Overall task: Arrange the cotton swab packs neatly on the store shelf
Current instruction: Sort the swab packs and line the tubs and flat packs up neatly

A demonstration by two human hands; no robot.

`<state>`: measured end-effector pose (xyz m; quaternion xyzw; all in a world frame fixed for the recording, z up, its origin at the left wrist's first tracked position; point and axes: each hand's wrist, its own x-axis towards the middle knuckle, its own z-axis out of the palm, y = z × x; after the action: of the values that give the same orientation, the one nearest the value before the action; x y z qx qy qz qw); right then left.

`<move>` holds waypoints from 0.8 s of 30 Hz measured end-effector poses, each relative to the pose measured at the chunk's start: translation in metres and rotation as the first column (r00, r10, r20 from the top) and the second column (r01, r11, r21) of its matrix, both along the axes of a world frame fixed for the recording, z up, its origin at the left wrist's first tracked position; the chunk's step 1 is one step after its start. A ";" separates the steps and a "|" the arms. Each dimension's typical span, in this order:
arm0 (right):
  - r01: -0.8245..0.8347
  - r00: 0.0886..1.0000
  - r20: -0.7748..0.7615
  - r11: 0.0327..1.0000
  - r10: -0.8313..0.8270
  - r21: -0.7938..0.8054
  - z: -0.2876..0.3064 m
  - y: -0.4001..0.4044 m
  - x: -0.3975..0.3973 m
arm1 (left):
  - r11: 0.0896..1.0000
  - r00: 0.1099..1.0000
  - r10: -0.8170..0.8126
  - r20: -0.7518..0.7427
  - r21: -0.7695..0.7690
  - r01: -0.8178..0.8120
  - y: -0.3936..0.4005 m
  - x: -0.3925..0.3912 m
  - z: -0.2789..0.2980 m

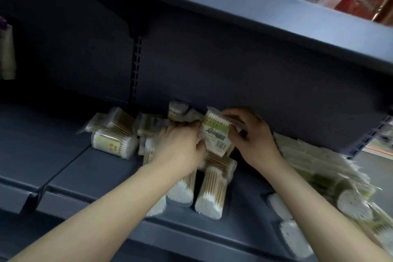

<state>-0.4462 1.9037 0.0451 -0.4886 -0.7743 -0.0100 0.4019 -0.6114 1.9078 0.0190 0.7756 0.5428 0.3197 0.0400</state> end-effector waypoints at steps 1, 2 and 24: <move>0.015 1.000 -0.002 1.000 -0.015 -0.017 -0.001 -0.003 0.005 | 1.000 1.000 -0.017 0.010 -0.007 0.017 -0.001 0.004 -0.002; 0.031 0.999 -0.009 0.999 -0.031 -0.038 -0.001 -0.006 0.010 | 0.999 0.999 -0.041 0.023 -0.017 0.041 -0.003 0.008 -0.003; 0.002 0.998 -0.053 0.973 -0.015 -0.231 -0.006 -0.022 0.042 | 0.960 0.924 -0.162 0.347 -0.160 0.228 -0.016 0.038 -0.010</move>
<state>-0.4042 1.8816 0.0391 -0.5354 -0.7569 0.0919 0.3633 -0.5734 1.8917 0.0086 0.7534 0.4770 0.3844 0.2389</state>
